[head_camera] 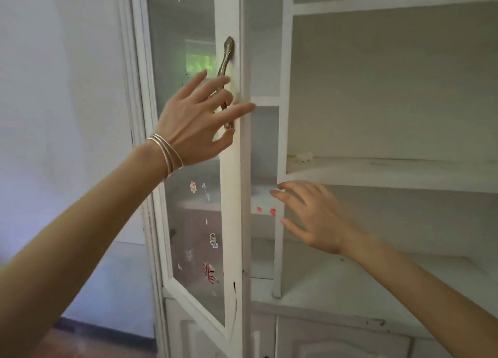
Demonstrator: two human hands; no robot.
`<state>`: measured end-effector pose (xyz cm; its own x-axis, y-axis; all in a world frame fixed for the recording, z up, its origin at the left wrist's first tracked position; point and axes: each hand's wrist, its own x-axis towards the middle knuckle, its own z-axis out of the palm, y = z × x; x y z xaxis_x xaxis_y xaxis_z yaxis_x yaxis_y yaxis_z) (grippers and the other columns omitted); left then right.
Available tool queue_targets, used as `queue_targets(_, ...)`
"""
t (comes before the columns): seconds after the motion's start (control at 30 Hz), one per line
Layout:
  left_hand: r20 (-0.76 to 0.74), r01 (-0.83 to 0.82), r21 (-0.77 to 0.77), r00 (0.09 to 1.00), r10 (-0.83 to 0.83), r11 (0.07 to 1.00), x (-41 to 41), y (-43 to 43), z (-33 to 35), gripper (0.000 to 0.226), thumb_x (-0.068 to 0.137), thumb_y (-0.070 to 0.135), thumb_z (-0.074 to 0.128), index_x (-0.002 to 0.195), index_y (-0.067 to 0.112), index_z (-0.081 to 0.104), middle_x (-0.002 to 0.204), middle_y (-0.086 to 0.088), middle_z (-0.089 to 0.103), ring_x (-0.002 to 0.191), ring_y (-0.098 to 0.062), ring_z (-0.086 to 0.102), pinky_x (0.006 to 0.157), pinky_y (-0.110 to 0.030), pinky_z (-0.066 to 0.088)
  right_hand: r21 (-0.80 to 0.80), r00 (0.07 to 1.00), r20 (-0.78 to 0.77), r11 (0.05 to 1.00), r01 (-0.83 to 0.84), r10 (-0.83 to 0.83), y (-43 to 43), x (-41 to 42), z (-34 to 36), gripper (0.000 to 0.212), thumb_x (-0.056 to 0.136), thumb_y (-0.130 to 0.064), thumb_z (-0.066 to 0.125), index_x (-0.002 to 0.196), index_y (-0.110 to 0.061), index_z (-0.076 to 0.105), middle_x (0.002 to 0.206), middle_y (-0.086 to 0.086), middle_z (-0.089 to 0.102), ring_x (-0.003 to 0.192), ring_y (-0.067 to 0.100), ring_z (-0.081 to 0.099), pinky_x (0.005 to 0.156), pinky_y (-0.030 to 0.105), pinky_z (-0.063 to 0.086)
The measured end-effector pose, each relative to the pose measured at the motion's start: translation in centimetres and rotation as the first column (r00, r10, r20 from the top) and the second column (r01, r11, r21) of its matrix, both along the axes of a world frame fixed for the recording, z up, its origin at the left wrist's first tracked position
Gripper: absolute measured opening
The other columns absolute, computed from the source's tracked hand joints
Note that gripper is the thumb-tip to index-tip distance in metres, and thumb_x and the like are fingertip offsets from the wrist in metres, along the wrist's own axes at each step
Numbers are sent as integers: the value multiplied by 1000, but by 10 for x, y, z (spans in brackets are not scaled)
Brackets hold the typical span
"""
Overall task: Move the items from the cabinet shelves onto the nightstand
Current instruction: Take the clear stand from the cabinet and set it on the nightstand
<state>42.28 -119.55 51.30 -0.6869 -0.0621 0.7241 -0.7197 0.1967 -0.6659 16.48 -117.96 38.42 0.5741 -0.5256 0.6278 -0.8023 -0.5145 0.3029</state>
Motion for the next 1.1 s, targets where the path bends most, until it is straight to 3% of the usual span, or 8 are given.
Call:
queue_targets(0.07, 7, -41, 8, 999, 41, 999, 11, 15, 1, 45, 91, 30, 43, 135, 24, 47, 100, -12, 60, 124, -35, 44, 111, -50, 22, 7, 999, 12, 999, -49, 49, 6, 12, -1, 48, 84, -39, 42, 124, -15, 54, 120, 8, 58, 108, 22, 52, 93, 31, 31)
queue_targets(0.27, -4, -107, 4, 994, 107, 994, 55, 56, -2, 46, 94, 33, 41, 139, 28, 41, 102, -12, 59, 123, -34, 44, 110, -51, 24, -33, 984, 13, 984, -175, 176, 32, 59, 5, 47, 86, -39, 43, 125, -16, 52, 120, 7, 58, 109, 20, 50, 89, 34, 42)
queue_targets(0.63, -53, -208, 66, 976, 212, 976, 163, 105, -9, 44, 94, 40, 40, 136, 29, 47, 109, -12, 58, 128, -34, 41, 109, -53, 24, -20, 976, 10, 976, -215, 215, 73, 159, 6, 50, 86, -42, 39, 126, -15, 53, 122, 7, 57, 110, 21, 52, 91, 35, 43)
queue_targets(0.77, -129, -198, 68, 970, 205, 978, 192, 117, -18, 42, 92, 42, 43, 130, 26, 53, 126, -14, 53, 132, -33, 37, 108, -54, 25, -58, 966, 28, 965, -255, 257, 92, 197, 6, 48, 85, -40, 42, 125, -14, 53, 119, 6, 58, 107, 21, 54, 88, 37, 45)
queue_targets(0.9, -154, -178, 90, 970, 191, 980, 227, 123, -21, 45, 92, 47, 43, 128, 22, 55, 149, -10, 34, 140, -29, 24, 109, -53, 23, -53, 967, 19, 966, -254, 255, 102, 220, 2, 48, 86, -39, 42, 126, -15, 52, 119, 6, 58, 108, 20, 53, 88, 36, 45)
queue_targets(1.1, -118, -350, 78, 927, 357, 934, 282, 127, -25, 56, 91, 51, 36, 130, 14, 50, 153, -2, 27, 141, -22, 20, 112, -57, 11, -45, 971, 8, 970, -240, 241, 104, 256, -3, 48, 85, -39, 43, 126, -15, 52, 120, 6, 57, 109, 19, 48, 89, 37, 44)
